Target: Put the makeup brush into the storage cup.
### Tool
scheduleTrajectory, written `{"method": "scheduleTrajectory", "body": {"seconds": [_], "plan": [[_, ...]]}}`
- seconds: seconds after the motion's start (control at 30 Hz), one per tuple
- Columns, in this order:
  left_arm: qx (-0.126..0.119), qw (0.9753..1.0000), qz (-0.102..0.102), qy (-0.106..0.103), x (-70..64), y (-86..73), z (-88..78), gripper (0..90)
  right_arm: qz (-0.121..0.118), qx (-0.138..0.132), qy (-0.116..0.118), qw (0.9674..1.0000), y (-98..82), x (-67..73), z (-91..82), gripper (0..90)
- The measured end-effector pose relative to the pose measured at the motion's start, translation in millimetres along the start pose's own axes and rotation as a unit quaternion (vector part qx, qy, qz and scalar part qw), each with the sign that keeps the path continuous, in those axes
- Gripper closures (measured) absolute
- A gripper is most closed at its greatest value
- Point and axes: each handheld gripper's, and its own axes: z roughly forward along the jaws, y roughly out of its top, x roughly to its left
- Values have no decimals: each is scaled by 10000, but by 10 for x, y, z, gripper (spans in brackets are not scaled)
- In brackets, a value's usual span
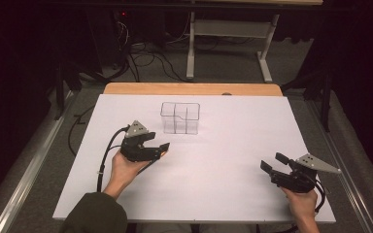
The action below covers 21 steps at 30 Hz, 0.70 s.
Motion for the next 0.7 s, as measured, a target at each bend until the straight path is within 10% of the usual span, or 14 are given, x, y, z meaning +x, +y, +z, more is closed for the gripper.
{"method": "scheduleTrajectory", "body": {"seconds": [0.7], "plan": [[900, 9954, 340, 31, -71, 153, 48, 398, 5, 14, -3, 10000, -1, 2, 5, 286]]}}
